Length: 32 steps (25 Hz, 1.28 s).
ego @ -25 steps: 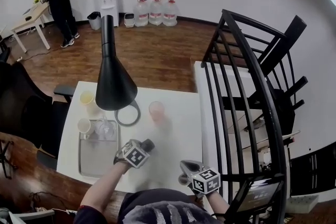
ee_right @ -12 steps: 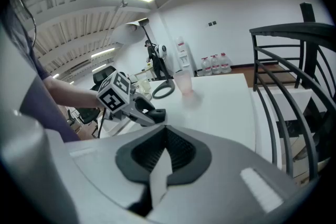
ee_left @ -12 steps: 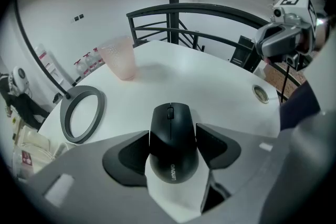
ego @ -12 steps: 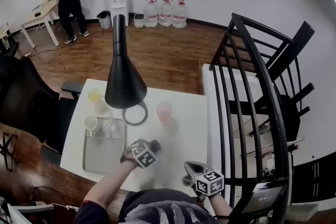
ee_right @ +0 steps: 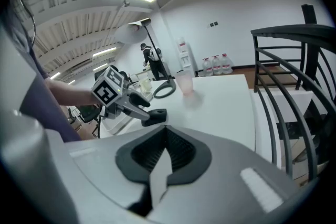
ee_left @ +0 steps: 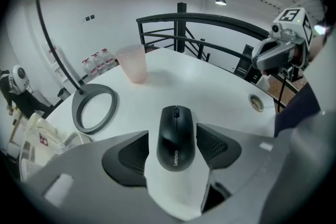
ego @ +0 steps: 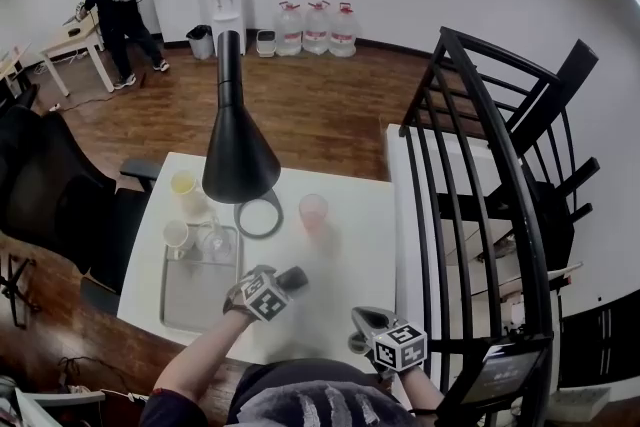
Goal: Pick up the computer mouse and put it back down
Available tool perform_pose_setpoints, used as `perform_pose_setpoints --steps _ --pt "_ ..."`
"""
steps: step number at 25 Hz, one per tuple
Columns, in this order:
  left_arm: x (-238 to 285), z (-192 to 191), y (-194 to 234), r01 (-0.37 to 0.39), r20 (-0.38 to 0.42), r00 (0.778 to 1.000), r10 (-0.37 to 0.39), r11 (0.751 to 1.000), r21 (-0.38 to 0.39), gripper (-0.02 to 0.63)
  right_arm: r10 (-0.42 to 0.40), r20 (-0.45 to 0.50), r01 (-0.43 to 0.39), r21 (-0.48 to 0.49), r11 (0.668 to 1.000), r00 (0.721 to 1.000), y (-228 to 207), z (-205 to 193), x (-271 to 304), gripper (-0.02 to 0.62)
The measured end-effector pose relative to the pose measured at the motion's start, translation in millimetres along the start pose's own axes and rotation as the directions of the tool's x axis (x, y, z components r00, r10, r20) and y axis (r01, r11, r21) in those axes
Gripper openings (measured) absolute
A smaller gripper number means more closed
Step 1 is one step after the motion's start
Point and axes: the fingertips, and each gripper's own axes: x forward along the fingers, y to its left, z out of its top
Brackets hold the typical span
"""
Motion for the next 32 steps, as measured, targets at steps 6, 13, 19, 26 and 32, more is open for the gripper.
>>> perform_pose_setpoints --steps 6,13,19,26,32 --pt "-52.2 18.7 1.8 -0.026 0.146 0.989 0.031 0.999 -0.039 0.301 0.019 0.007 -0.019 -0.011 1.0 1.0 4.8 7.1 4.1 0.003" --pt "-103.0 32.1 -27.3 0.045 0.303 0.952 -0.026 0.997 -0.057 0.127 0.031 0.013 -0.031 -0.023 0.999 0.999 8.1 12.6 9.1 0.002" --pt "-116.1 27.5 -48.2 0.094 0.327 0.943 -0.057 0.991 -0.099 0.015 0.032 0.022 -0.031 -0.027 0.999 0.999 8.1 14.9 10.6 0.002" --pt "-115.9 27.0 -56.9 0.119 0.327 0.942 -0.068 0.983 -0.138 0.015 0.024 0.025 -0.023 -0.027 0.999 0.999 8.8 15.1 10.1 0.003" --pt "-116.9 36.5 -58.4 0.118 0.339 0.938 -0.071 0.986 -0.12 0.015 0.018 0.036 -0.016 -0.034 0.999 0.999 7.3 17.1 9.5 0.003"
